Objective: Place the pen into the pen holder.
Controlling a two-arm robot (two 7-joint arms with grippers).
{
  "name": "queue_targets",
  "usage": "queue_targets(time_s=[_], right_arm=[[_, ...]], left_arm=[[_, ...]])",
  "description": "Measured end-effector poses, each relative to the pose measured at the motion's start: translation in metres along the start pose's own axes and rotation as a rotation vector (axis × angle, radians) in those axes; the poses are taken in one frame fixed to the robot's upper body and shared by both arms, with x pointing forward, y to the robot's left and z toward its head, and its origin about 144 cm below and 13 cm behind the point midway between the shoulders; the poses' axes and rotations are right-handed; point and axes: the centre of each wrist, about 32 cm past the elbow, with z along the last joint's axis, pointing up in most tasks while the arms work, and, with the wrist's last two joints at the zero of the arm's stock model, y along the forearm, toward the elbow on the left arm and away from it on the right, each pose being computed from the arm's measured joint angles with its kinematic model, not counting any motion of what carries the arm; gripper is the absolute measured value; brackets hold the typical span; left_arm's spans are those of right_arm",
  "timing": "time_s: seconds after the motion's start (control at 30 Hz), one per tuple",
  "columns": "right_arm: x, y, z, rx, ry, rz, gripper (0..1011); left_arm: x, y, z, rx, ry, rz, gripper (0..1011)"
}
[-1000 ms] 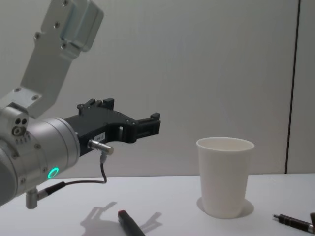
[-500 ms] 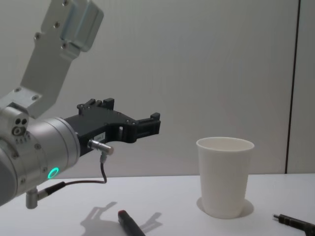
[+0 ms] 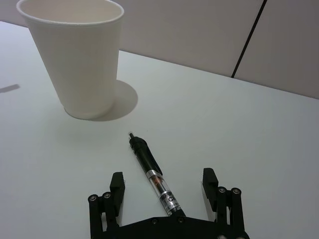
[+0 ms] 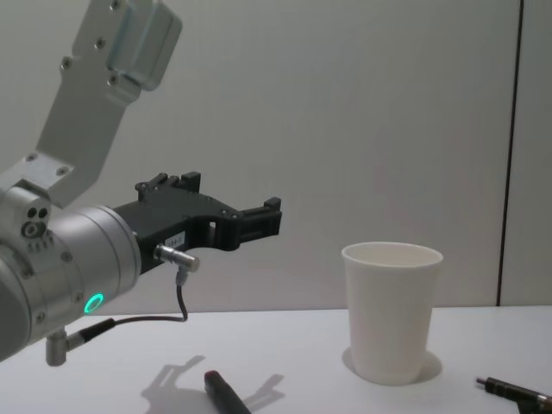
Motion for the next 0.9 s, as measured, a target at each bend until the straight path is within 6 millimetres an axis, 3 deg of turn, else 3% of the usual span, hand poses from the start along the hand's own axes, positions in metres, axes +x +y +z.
queue_targets(time_s=[0.37,0.73,0.9], right_arm=[[-0.0017,0.0023,-0.0003,-0.003,-0.007,0.02,959],[-0.0035,0.0033,-0.0013,-0.007,-0.008,0.035,654],[-0.0035,0.0035,-0.0014,-0.008,-0.009,0.035,588]], left_arm=[[0.0,0.0,0.0,0.0,0.0,0.0,1001],[0.0,0.0,0.0,0.0,0.0,0.0,1001],[0.0,0.0,0.0,0.0,0.0,0.0,1001]])
